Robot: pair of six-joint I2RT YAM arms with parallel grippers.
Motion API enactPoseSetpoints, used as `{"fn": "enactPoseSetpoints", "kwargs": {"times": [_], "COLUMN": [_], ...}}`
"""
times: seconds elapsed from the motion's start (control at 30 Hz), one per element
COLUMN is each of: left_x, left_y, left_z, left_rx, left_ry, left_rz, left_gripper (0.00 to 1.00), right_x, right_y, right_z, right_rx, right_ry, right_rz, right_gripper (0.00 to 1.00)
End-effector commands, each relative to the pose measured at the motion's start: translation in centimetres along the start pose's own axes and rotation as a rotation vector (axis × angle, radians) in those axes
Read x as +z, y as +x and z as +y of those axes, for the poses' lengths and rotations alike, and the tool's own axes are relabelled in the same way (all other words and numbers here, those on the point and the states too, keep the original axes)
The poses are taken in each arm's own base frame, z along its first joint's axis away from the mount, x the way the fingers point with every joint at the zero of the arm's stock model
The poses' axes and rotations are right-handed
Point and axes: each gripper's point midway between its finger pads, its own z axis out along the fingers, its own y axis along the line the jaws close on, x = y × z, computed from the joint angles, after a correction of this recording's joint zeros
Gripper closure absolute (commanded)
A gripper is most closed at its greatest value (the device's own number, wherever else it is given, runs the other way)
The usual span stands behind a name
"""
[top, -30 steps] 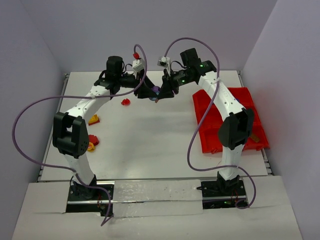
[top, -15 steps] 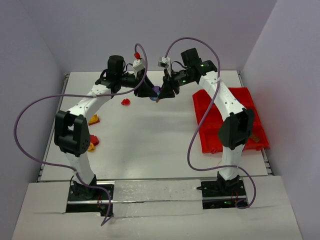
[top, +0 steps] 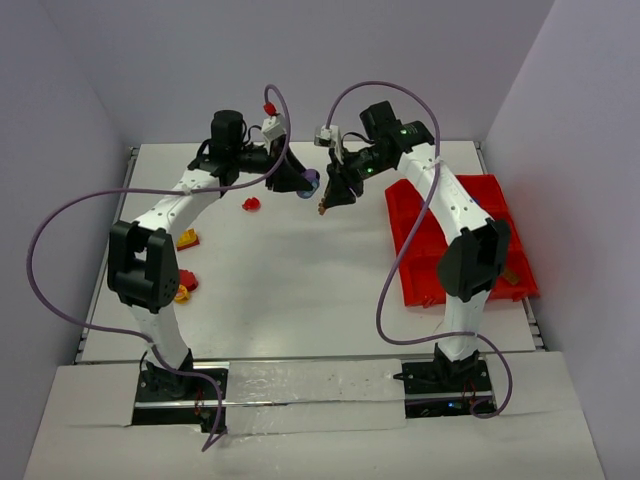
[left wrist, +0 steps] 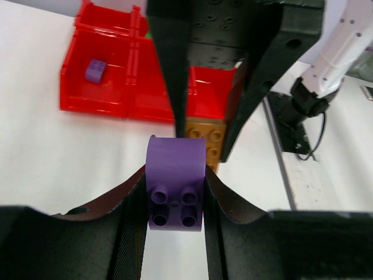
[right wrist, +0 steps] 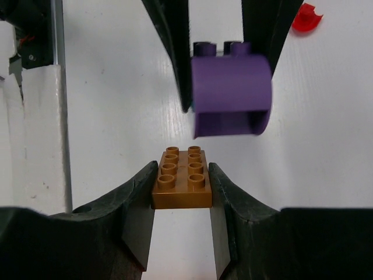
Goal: Sort the legos into containers by color
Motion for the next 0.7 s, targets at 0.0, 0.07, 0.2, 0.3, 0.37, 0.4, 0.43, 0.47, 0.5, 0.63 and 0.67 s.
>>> {"fn": "enactPoseSetpoints", "kwargs": {"times": [0.0, 0.07, 0.2, 0.3, 0.37, 0.4, 0.43, 0.47, 0.5, 0.63, 0.67], "left_x": [-0.9, -1.2, -2.2, -3.5, -4.0, -4.5, -4.8, -4.9, -5.2, -5.7, -5.7], "left_y": [-1.9, -1.9, -2.6, -2.7, -2.8, -2.8, -2.7, -2.6, -2.6, -2.5, -2.4], "left_z": [0.4, 0.8, 2.6, 4.0, 4.4, 4.8, 4.9, 5.0, 5.3, 5.7, 5.8], "left_rx": [0.101, 0.126, 0.179, 0.222, 0.237, 0.255, 0.263, 0.267, 0.269, 0.248, 0.240], "left_ry": [-0.077, -0.118, -0.280, -0.436, -0.486, -0.531, -0.551, -0.567, -0.598, -0.662, -0.676], "left_rz": [-0.016, -0.015, -0.031, -0.030, -0.028, -0.017, -0.009, -0.003, 0.003, 0.001, -0.002], "left_gripper": [1.00, 1.00, 1.00, 1.00, 1.00, 1.00, 1.00, 1.00, 1.00, 1.00, 1.00], "right_x": [-1.2, -1.7, -3.8, -6.3, -8.0, -9.4, -10.9, -12.2, -13.9, -19.3, -20.8], "right_y": [0.2, 0.4, 1.8, 4.1, 5.6, 7.1, 8.9, 9.7, 11.3, 17.3, 19.3], "right_z": [0.4, -0.2, -1.1, -1.3, -1.1, -0.4, -0.4, -0.2, 0.5, 4.0, 5.2], "right_rx": [0.097, 0.161, 0.264, 0.314, 0.345, 0.367, 0.413, 0.431, 0.469, 0.559, 0.598], "right_ry": [0.008, 0.031, 0.094, 0.194, 0.242, 0.279, 0.318, 0.351, 0.395, 0.547, 0.606], "right_rz": [-0.006, -0.019, -0.034, -0.006, 0.018, 0.054, 0.078, 0.096, 0.128, 0.247, 0.266], "right_gripper": [1.00, 1.00, 1.00, 1.00, 1.00, 1.00, 1.00, 1.00, 1.00, 1.00, 1.00]}}
